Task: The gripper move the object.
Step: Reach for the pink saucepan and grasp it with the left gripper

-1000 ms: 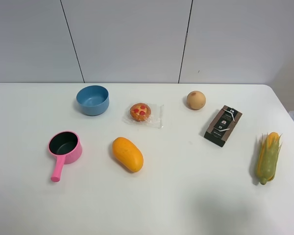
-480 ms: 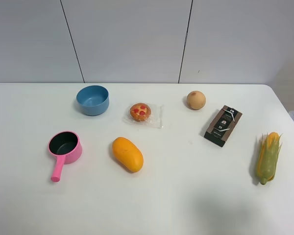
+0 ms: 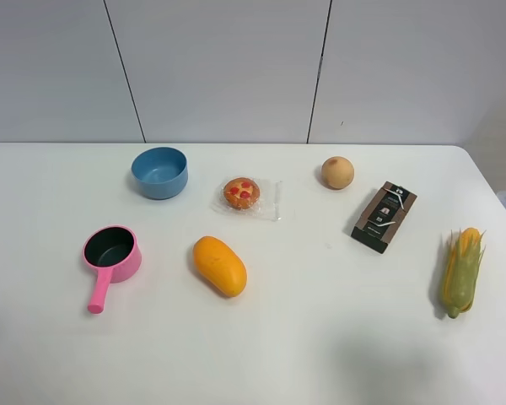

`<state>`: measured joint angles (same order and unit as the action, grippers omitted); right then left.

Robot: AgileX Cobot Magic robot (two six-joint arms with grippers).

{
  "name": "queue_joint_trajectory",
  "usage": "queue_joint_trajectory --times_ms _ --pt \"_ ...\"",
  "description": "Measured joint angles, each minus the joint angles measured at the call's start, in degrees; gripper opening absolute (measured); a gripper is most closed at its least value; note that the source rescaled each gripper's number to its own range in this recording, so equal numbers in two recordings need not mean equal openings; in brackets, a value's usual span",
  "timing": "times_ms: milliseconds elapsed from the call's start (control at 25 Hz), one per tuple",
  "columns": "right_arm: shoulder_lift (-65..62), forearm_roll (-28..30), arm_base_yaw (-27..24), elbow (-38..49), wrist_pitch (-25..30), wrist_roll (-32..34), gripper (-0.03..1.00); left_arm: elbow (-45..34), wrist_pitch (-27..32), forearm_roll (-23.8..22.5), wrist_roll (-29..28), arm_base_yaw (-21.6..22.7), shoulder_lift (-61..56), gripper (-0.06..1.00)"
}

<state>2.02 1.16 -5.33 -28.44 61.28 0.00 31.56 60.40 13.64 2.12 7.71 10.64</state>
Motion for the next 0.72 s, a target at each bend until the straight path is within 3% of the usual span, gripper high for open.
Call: queue_joint_trajectory --times_ms 160,480,560,720 --pt "0.0 0.0 0.0 0.0 0.0 0.0 1.00 3.9 -0.8 0.9 1.4 0.0 12.2 1.00" --pt "0.0 0.0 0.0 0.0 0.0 0.0 1.00 15.6 -7.9 1.0 8.9 -0.1 40.5 1.00" --pt "0.0 0.0 0.0 0.0 0.0 0.0 1.00 19.8 -8.1 0.1 9.6 -1.6 47.4 1.00" --pt "0.0 0.0 0.0 0.0 0.0 0.0 1.00 27.1 -8.8 -2.8 9.7 -8.9 59.4 1.00"
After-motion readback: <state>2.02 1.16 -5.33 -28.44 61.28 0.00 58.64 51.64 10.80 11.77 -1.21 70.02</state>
